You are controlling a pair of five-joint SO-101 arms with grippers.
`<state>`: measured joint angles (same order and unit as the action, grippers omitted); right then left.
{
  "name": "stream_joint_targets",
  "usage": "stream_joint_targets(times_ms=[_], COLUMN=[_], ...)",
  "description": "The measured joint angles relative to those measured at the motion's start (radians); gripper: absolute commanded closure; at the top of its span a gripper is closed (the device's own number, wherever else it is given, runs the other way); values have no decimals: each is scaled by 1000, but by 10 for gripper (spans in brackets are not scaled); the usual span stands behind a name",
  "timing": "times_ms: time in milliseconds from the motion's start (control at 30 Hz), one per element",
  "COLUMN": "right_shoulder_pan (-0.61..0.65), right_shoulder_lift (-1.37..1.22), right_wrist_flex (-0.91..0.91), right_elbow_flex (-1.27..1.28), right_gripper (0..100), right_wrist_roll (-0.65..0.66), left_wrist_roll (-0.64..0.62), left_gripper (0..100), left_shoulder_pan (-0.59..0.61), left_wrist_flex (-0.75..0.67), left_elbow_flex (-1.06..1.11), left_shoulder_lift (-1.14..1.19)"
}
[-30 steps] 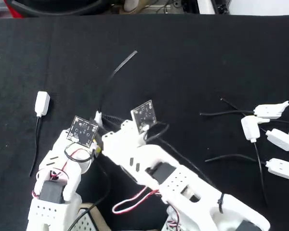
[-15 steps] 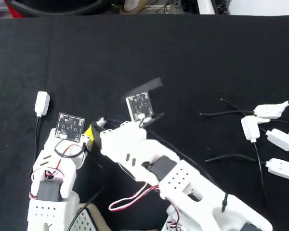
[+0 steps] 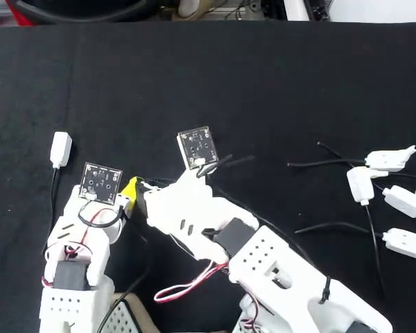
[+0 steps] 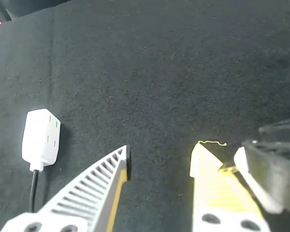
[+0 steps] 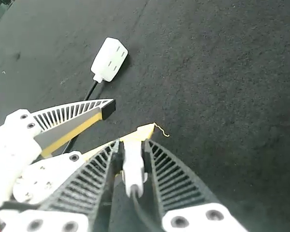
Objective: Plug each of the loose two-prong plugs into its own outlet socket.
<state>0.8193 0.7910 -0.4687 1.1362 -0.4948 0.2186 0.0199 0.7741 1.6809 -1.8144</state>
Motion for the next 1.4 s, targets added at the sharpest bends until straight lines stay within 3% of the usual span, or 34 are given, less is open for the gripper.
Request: stream_joint_targets(times_ms=[100, 300, 500, 600, 1133, 1400], right_shoulder_pan=[-32, -207, -259, -264, -269, -267], right_shoulder_lift=[-23, -32, -58, -60, -51, -54], right_wrist_flex=[-3, 5, 296, 364, 83, -23], right_elbow_flex=[0, 54, 285, 328, 319, 279], right_gripper=[986, 986, 986, 986, 984, 982], right_wrist_roll=[14, 187, 373, 400, 416, 551], left_wrist_roll=[20, 209, 288, 295, 295, 295], left_gripper=[787, 788, 788, 788, 788, 788], left_shoulder_pan=[-2, -3, 52, 75, 81, 81], left_wrist_flex=[12, 104, 184, 189, 190, 190], left_elbow_flex=[0, 0, 0, 0, 0, 0], left_shoulder_lift=[0, -3, -3, -3, -3, -3])
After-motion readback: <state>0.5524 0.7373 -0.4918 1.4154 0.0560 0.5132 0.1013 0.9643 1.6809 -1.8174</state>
